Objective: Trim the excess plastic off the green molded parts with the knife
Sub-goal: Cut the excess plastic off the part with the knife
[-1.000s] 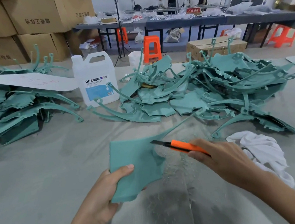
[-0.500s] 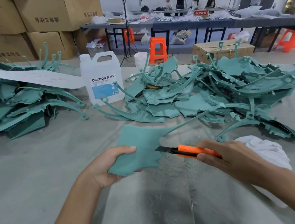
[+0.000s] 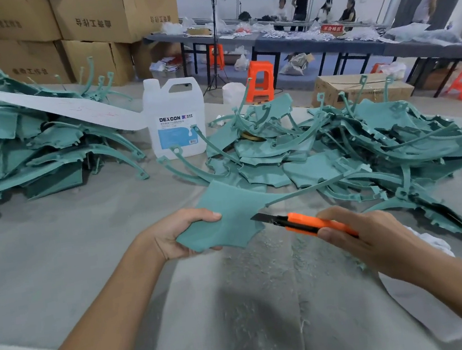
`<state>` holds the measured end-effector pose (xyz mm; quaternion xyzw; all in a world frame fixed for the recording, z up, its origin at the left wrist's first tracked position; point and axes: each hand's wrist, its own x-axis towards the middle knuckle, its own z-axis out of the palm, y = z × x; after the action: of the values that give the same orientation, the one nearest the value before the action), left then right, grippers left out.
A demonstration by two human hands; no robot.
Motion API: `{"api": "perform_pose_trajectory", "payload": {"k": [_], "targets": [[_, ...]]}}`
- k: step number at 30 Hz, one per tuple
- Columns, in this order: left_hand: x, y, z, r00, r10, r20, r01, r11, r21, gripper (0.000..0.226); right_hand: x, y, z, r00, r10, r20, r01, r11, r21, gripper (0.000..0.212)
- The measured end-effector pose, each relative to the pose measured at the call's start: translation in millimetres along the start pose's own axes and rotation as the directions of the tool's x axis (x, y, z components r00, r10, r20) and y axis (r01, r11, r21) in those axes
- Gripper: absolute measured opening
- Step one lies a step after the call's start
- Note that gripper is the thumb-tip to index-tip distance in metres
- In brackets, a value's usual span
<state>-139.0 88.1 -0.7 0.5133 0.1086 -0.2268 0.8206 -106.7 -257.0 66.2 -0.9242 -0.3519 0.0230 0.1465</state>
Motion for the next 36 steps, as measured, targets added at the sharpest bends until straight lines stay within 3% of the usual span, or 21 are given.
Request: {"api": "perform_pose_trajectory", "payload": {"k": [5, 11, 13, 15, 19, 24, 27, 36], "targets": [[2, -6, 0, 0.996, 0.014, 0.085, -0.015, 1.0, 0.001, 0.031, 1, 3, 2, 1.0, -0.005, 0.028, 0.007, 0.998, -0.07, 0.057], [1, -10, 2, 0.985, 0.001, 0.174, -0.014, 0.997, 0.071, 0.043, 3, -3, 2, 0.999, 0.021, -0.041, -0.027, 0.991, -0.132, 0.057], [2, -12, 0, 0.989, 0.016, 0.147, -0.019, 1.0, 0.02, 0.048, 1, -2, 3, 0.994, 0.053, -0.096, -0.061, 0.995, -0.08, 0.05], [4, -14, -2, 0.998, 0.025, 0.065, -0.022, 0.999, -0.046, 0.038, -5, -3, 6, 0.989, 0.063, -0.136, -0.06, 0.998, 0.029, 0.043], [10, -16, -3, 1.0, 0.022, -0.014, -0.024, 0.991, -0.134, 0.021, -14, -16, 24, 0.995, 0.053, -0.084, -0.05, 0.998, 0.048, 0.039], [14, -22, 0, 0.997, -0.017, -0.072, 0.006, 0.989, -0.148, 0.026, -14, -13, 37, 0.989, 0.108, -0.106, -0.106, 0.994, 0.02, 0.052], [14, -23, 2, 0.994, -0.029, -0.106, 0.011, 0.986, -0.164, 0.029, -17, -13, 43, 0.984, 0.124, -0.124, -0.114, 0.99, 0.086, 0.055], [12, -17, 9, 0.991, 0.024, -0.134, -0.046, 0.986, -0.159, 0.034, -19, -7, 51, 0.979, 0.139, -0.147, -0.125, 0.987, 0.103, 0.053]]}}
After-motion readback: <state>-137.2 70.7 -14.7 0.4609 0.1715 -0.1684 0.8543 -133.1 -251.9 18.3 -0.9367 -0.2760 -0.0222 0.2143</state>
